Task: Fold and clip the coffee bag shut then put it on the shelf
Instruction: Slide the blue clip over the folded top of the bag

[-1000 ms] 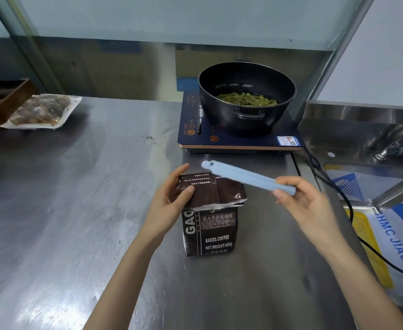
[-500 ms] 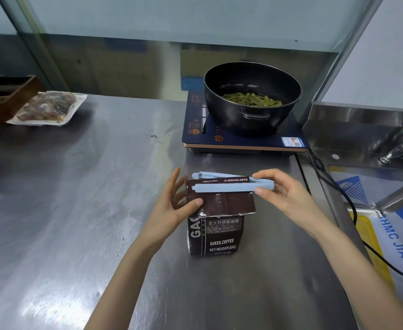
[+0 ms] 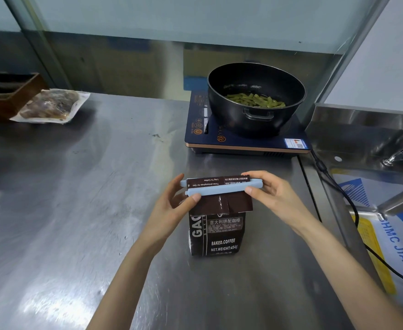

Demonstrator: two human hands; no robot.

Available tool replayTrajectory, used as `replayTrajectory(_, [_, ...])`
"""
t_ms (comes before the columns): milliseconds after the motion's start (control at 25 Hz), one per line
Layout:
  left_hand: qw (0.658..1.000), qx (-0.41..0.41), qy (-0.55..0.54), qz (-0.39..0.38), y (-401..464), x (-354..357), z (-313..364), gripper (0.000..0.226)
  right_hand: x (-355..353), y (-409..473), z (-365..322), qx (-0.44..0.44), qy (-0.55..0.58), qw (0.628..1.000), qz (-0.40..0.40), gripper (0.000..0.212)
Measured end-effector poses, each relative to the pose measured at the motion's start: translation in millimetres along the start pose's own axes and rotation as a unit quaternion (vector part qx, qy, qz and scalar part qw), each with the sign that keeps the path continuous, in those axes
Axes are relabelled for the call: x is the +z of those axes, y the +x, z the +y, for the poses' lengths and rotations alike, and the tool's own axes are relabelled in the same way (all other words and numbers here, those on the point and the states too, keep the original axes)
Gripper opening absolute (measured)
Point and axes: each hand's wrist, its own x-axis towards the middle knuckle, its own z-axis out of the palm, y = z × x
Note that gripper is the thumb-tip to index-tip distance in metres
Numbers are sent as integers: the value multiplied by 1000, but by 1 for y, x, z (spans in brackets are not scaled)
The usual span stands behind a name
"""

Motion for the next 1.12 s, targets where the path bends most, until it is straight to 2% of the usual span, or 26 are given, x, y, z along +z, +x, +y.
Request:
replayTrajectory(240, [999,20,-16,23,0,-7,-1,30,8,2,0,-8,-20,1000,13,27])
replayTrajectory(440, [998,33,-26,50,2,-9,-3,26,11,1,1,4,-25,999,26,20])
replayTrajectory(880, [998,34,-22,55,4,-9,-7,20,9,4,-1,1,-62,998,22,24])
replayTrajectory(1040, [997,40,-34,56,5,-10,-7,19,9,15,-23,-74,-214,974,12,34])
replayTrajectory(1120, [997,46,-35,55,5,-11,-7,19,17,24,-41,-98,-291,951,-47,41])
